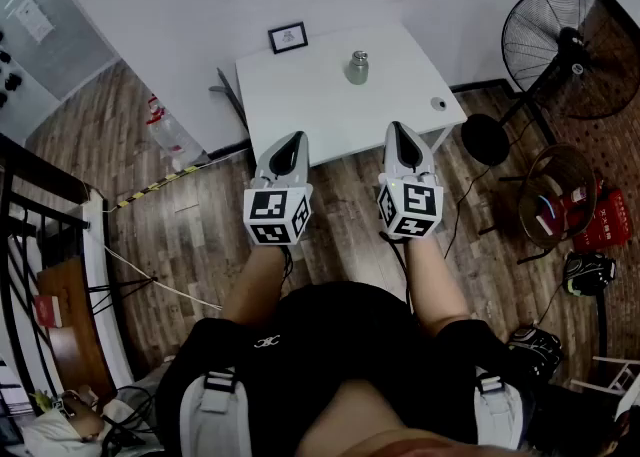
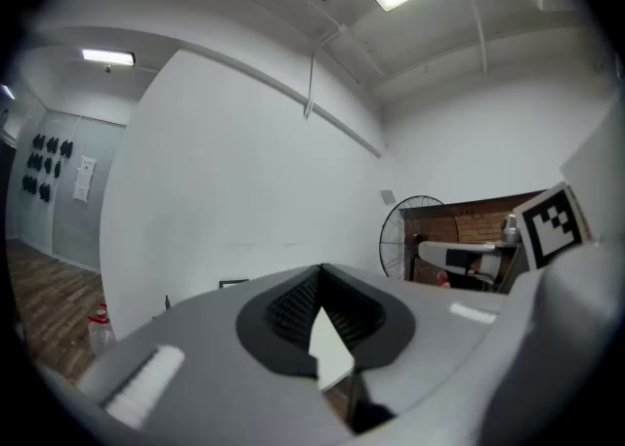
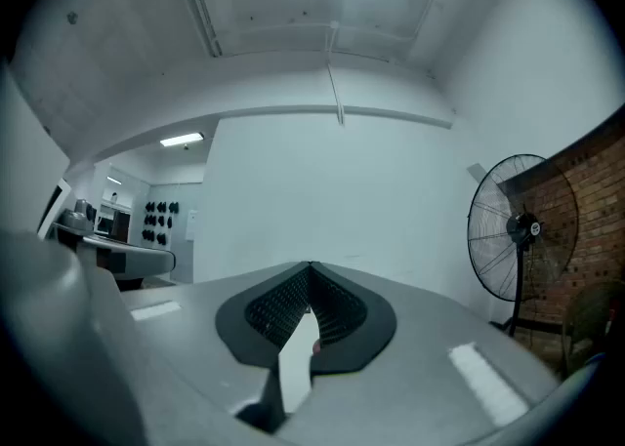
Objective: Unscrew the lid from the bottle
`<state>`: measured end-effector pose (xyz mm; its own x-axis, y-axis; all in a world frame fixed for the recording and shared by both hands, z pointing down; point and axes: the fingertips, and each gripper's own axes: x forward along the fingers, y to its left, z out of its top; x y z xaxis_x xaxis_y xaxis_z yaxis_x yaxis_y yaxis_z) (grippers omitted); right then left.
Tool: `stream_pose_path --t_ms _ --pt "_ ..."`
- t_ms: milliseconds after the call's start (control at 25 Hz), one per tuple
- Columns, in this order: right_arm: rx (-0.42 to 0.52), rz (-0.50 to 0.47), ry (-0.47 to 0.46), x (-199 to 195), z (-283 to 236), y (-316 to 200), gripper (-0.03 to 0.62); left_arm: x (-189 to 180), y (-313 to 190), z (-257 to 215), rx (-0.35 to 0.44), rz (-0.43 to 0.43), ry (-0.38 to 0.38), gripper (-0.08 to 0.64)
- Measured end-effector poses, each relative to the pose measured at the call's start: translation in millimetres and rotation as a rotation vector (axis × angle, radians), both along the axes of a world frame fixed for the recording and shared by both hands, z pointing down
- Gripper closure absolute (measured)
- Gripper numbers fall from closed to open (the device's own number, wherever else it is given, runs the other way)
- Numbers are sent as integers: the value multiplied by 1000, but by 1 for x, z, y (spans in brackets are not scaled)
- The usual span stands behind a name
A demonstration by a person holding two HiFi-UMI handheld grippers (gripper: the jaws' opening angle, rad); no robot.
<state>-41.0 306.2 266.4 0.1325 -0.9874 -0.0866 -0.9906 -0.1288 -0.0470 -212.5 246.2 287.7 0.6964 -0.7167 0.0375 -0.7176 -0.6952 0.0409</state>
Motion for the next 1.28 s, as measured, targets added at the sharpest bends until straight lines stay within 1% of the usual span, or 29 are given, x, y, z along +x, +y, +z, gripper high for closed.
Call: stream_pose_path --t_ms 120,320,520,640,800,960,1080,1280 --pt "-2 -24 -12 1 0 12 591 2 13 -1 -2 1 -2 506" --pt "9 -35 -8 8 2 31 591 12 36 4 6 -6 -24 506" --pt "5 -44 -11 16 8 42 591 22 52 14 -24 -11 -24 506" --pt "13 -39 -9 21 8 42 591 30 51 13 -6 -4 -32 506" --pt "22 -28 0 31 8 27 591 44 35 13 10 12 -21 506" --pt "15 -22 11 39 17 1 591 56 7 20 10 25 -8 506" --pt "12 -17 22 48 25 -26 591 66 -23 30 1 28 5 506" --pt "-2 -12 32 67 35 -93 591 89 -90 38 -13 47 18 506"
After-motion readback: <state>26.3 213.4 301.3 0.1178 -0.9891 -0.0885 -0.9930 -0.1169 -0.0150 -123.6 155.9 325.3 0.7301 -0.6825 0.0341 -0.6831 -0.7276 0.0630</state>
